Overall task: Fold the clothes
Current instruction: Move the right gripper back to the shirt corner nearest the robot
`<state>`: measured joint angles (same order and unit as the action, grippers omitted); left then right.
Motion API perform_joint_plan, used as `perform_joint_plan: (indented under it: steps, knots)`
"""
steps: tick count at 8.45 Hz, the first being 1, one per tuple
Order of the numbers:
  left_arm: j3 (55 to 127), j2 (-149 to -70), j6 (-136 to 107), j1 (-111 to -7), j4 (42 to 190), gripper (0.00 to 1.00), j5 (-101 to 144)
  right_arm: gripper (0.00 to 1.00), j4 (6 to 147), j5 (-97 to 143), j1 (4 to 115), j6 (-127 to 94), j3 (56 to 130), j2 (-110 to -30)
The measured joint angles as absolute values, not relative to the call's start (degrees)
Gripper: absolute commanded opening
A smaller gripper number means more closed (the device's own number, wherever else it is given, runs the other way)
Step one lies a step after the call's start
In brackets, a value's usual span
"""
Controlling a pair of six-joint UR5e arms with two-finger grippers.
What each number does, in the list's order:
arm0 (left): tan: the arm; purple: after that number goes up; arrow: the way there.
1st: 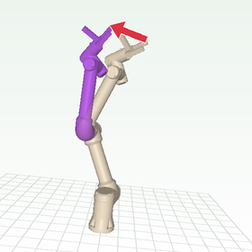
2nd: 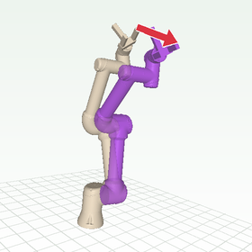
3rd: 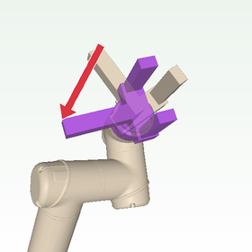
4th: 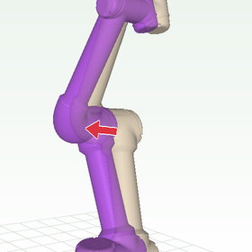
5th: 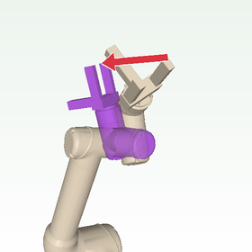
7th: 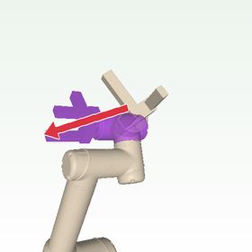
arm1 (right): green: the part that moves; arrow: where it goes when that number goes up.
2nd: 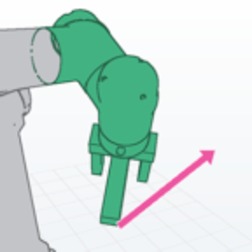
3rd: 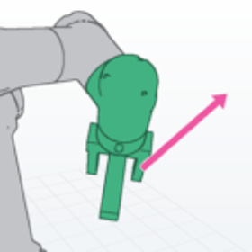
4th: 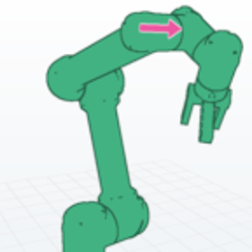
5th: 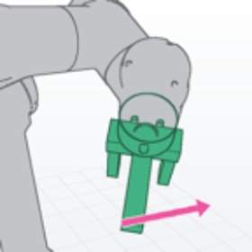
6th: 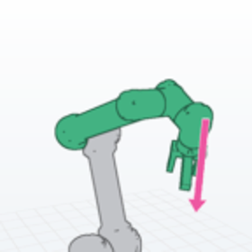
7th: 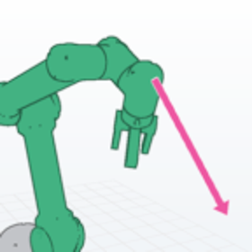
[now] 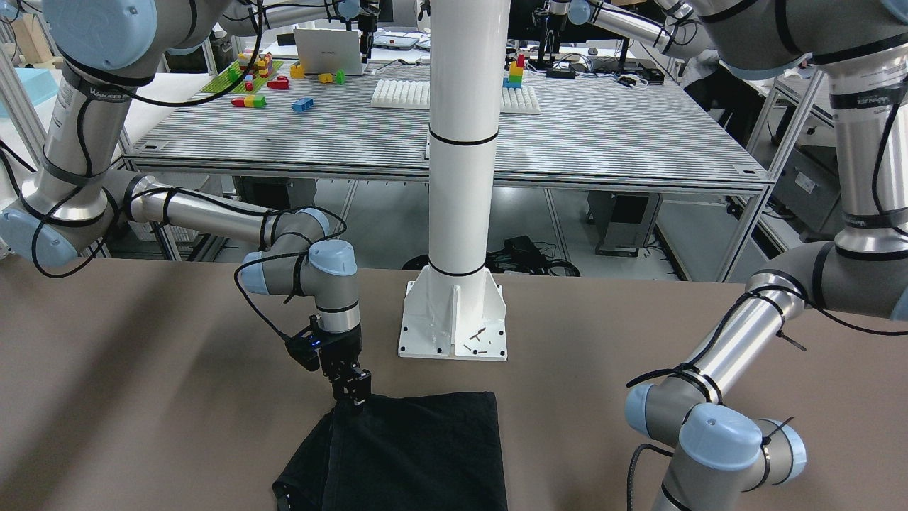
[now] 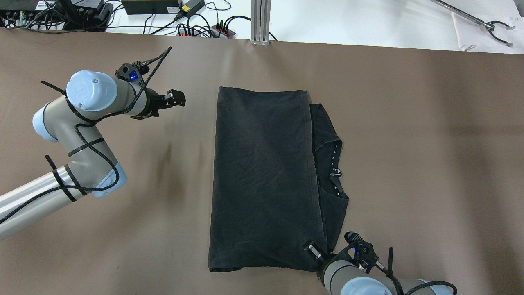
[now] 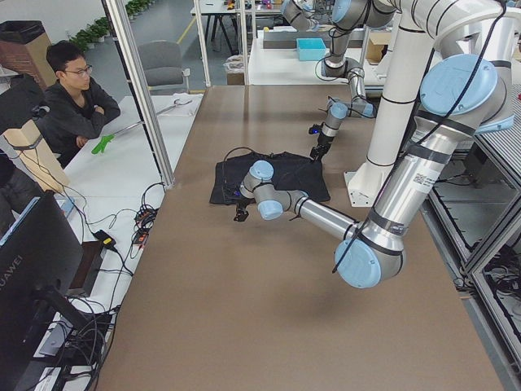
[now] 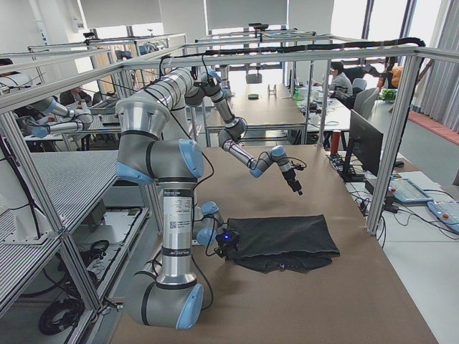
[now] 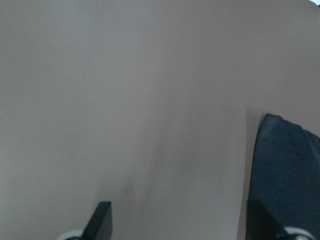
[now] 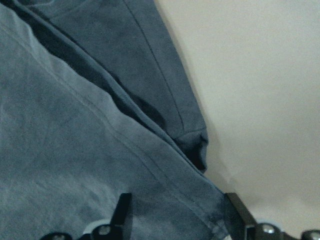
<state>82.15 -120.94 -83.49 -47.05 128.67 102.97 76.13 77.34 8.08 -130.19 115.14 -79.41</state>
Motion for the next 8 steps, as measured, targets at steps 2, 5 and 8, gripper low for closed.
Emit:
perform_joint_plan:
  steps: [2,5,8]
  knots:
    - [82.1,-121.1,-83.5,-47.0,128.7,0.95,102.9,0.39,76.1,77.3,8.0,-130.1,115.0,-79.7]
    - [82.1,-121.3,-83.5,-46.9,128.7,0.95,102.9,0.15,76.1,77.3,8.0,-129.8,114.9,-79.9]
    - [82.1,-121.3,-83.5,-46.9,128.7,0.94,102.7,0.00,76.0,77.3,8.0,-129.8,114.9,-80.0]
